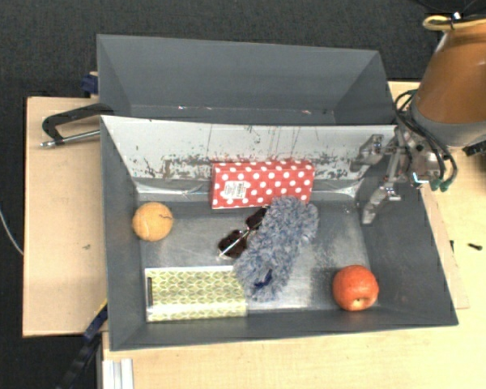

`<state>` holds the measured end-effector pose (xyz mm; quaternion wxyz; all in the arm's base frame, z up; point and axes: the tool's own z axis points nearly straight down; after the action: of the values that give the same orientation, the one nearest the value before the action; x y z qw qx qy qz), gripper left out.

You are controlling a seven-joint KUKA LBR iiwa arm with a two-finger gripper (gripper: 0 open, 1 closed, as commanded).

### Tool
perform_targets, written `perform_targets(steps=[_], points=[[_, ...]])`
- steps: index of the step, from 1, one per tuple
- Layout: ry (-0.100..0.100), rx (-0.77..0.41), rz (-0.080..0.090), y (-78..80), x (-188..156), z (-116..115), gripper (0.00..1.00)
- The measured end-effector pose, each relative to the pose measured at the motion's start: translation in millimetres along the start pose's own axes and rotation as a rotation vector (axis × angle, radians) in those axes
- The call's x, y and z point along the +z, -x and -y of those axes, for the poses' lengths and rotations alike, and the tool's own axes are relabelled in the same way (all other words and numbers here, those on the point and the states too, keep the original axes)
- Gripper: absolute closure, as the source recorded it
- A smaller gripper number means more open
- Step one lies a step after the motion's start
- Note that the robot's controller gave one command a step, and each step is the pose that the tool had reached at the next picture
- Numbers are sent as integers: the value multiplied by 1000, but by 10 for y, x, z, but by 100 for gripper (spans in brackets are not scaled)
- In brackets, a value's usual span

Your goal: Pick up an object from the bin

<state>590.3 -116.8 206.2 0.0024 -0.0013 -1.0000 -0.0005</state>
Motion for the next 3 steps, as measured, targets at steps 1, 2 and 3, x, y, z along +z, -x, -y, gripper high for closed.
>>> perform_targets(steps=[1,2,3], points=[[-1,-1,9,15,-51,-4,0],[1,85,2,-72,814,-377,0],[1,96,5,-79,844,-470,0]])
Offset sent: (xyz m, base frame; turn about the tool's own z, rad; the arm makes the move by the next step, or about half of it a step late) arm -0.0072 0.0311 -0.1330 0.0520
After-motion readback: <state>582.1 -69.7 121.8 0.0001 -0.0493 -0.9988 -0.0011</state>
